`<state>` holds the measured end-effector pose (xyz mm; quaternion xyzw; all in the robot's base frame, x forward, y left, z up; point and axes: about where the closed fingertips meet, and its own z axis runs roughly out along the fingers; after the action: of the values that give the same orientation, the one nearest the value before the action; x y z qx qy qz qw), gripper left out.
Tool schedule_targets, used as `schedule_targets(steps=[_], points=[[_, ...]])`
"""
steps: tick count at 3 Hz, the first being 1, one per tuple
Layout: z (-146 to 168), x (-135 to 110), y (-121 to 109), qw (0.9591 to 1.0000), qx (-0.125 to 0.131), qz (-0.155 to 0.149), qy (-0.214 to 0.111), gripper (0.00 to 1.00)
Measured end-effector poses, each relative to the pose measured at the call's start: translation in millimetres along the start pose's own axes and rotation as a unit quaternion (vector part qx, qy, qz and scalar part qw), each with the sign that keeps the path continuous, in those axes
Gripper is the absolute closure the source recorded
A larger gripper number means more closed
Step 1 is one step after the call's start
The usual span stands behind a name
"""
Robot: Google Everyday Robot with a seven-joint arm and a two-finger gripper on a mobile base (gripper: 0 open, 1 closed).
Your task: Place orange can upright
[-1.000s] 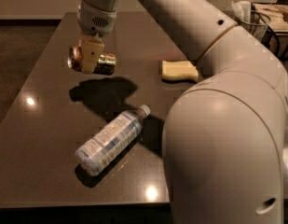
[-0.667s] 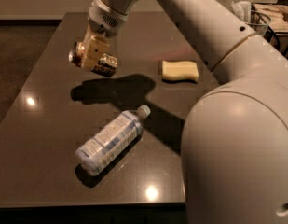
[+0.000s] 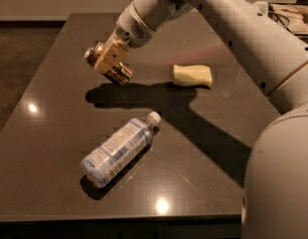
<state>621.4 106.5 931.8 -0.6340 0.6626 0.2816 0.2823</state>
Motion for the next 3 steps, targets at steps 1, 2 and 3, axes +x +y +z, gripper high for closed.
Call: schedule_targets(steps=[1, 2, 3], points=[[-4.2, 9.2, -8.8, 0.9969, 0.033, 0.039, -0.059, 1.00], [-11.5, 15.5, -18.9, 0.9891, 0.063, 0.068, -0.114, 1.00], [-15.1, 18.9, -26.8, 0.9804, 0.077, 0.080, -0.163, 1.00]])
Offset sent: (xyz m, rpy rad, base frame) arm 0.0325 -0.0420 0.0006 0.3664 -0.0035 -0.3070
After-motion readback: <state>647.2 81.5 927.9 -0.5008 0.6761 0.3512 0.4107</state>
